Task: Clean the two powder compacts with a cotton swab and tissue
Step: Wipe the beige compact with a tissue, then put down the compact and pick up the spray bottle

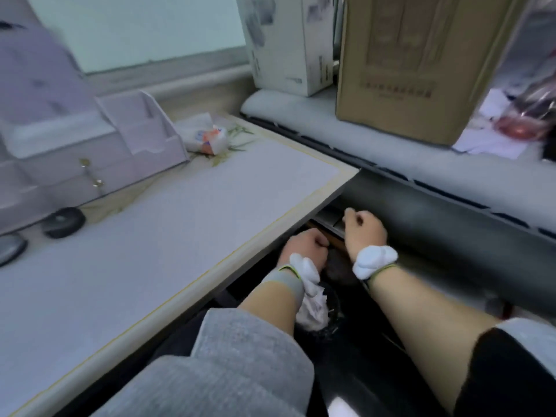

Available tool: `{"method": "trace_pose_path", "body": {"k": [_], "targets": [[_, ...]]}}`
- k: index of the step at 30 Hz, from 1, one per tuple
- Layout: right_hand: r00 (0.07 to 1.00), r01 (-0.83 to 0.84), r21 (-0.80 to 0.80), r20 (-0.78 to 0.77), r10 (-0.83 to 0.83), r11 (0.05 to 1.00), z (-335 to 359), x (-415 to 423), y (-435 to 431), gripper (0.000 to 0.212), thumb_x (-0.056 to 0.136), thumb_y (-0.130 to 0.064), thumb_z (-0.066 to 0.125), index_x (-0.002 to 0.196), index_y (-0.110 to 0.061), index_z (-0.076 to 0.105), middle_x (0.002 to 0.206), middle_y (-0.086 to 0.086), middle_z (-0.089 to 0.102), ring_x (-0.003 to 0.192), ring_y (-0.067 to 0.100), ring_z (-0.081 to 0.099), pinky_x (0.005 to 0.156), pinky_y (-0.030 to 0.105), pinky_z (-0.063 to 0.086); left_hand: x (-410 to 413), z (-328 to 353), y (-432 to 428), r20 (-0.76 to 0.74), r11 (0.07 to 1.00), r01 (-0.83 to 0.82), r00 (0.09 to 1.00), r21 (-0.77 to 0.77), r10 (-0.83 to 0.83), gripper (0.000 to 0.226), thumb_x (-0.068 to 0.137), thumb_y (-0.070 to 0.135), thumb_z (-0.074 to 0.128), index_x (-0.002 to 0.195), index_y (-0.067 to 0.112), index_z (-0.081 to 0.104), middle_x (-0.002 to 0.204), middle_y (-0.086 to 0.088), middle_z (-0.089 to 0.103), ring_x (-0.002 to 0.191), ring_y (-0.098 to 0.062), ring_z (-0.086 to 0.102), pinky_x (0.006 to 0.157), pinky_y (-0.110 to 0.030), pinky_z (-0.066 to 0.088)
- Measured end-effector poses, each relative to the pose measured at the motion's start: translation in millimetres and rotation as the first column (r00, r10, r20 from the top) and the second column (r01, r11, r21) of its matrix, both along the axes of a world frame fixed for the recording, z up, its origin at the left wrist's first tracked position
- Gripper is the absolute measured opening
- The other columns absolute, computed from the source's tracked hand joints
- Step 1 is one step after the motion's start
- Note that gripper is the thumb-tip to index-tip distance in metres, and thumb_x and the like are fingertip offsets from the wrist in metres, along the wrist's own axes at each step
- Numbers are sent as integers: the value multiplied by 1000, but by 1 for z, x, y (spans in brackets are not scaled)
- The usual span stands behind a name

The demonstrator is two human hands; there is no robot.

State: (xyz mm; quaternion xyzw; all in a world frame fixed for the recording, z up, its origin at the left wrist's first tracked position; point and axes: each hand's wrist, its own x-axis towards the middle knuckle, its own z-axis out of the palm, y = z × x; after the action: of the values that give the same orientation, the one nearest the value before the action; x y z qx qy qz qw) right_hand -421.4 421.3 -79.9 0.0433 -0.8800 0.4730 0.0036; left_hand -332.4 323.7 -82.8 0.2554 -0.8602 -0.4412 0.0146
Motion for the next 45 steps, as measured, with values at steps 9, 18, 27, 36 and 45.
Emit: {"method": "trace_pose_path", "body": {"k": [9,18,27,36,45], "targets": [[948,-286,-66,-162,272,956,119,60,-79,40,94,-42,45,88,-9,67,83,9,70,85,33,62,72,35,46,101,121,-84,-278,975,-152,955,-162,103,21,85,17,49,82,33,63,79,9,74,59,-12,70,66,-31,59],[653,-732,75,-206,729,677,141,204,-249,29,93,-31,53,70,-13,55,73,3,64,74,30,56,62,33,39,270,132,-210,-327,732,-663,734,-155,596,16,75,31,45,73,36,60,83,8,73,78,-24,70,76,-39,60],[309,-901,252,-197,930,353,117,322,-360,14,95,-28,55,92,-18,63,85,-2,63,81,20,57,71,26,37,398,81,-271,-241,436,-860,497,-267,833,18,89,25,50,96,33,65,97,6,70,92,-24,63,82,-33,53],[262,-913,269,-193,946,307,92,358,-447,19,89,-19,56,101,-19,70,105,5,67,97,25,63,86,32,51,450,65,-341,-312,274,-853,434,-444,845,20,91,23,56,108,27,67,116,6,65,112,-22,54,93,-34,43],[201,-705,641,-229,952,303,69,353,-464,34,93,-27,44,122,-25,60,124,0,60,117,25,51,96,39,34,421,51,-361,-160,315,-765,474,-561,866,46,92,41,55,137,33,50,153,6,38,142,-23,31,121,-41,15]]}}
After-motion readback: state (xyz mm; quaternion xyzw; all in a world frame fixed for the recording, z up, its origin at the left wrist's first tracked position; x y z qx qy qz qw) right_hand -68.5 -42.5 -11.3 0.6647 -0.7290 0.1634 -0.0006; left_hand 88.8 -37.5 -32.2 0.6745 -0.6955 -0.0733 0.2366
